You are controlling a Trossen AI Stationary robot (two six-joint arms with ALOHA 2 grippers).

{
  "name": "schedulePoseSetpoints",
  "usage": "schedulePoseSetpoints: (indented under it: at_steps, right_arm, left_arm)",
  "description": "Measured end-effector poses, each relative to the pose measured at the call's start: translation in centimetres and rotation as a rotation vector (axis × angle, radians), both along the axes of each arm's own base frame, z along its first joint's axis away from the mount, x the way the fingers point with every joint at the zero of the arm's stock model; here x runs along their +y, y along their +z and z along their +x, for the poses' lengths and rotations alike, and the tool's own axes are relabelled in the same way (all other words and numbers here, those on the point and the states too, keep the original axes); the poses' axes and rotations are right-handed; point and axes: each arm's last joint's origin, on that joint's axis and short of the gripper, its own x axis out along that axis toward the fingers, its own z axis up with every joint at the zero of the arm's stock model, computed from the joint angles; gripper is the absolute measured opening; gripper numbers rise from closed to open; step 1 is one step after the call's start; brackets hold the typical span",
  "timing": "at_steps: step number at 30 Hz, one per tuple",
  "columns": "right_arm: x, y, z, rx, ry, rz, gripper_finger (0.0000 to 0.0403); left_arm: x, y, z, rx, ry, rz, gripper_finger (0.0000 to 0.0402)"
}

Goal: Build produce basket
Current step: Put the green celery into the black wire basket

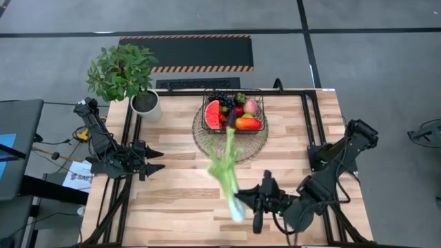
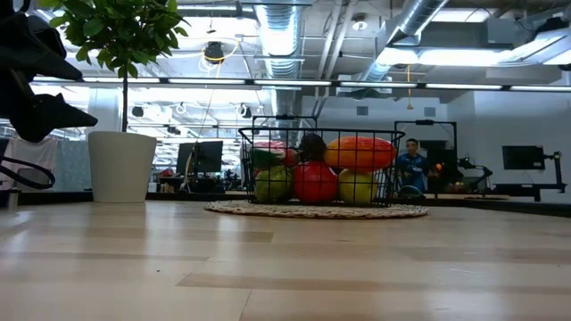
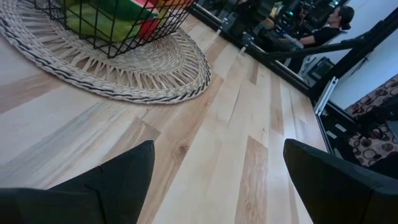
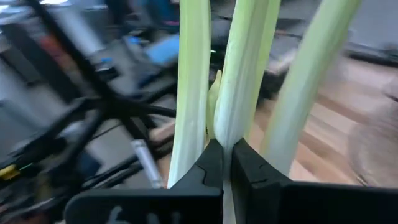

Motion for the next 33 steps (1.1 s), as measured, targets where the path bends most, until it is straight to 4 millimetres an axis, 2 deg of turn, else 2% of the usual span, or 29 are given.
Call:
schedulePoseSetpoints:
  at_steps: [7,15,25,33]
  right_arm:
    - [0.7,3.1,0.9,-0.18,0.295,-0.172,0.0016]
    - [1.5,6.3,-0.2,-0.462,0.37,-0.443,0.002]
    - [3.0,7.7,-2.0,-0.708,0.538,-0.727,0.0023]
    - [3.7,7.7,-2.8,-0.718,0.564,-0.736,0.0027]
  left_arm:
    - [0.0,0.0,0.0,0.001,-0.003,0.011,0.0341]
    - [0.0,0.0,0.0,0.001,-0.003,0.011,0.0341]
    - [0.0,0.0,0.0,0.005,-0.012,0.041,0.0341]
    - [0.0,0.0,0.0,0.006,-0.014,0.046,0.0341]
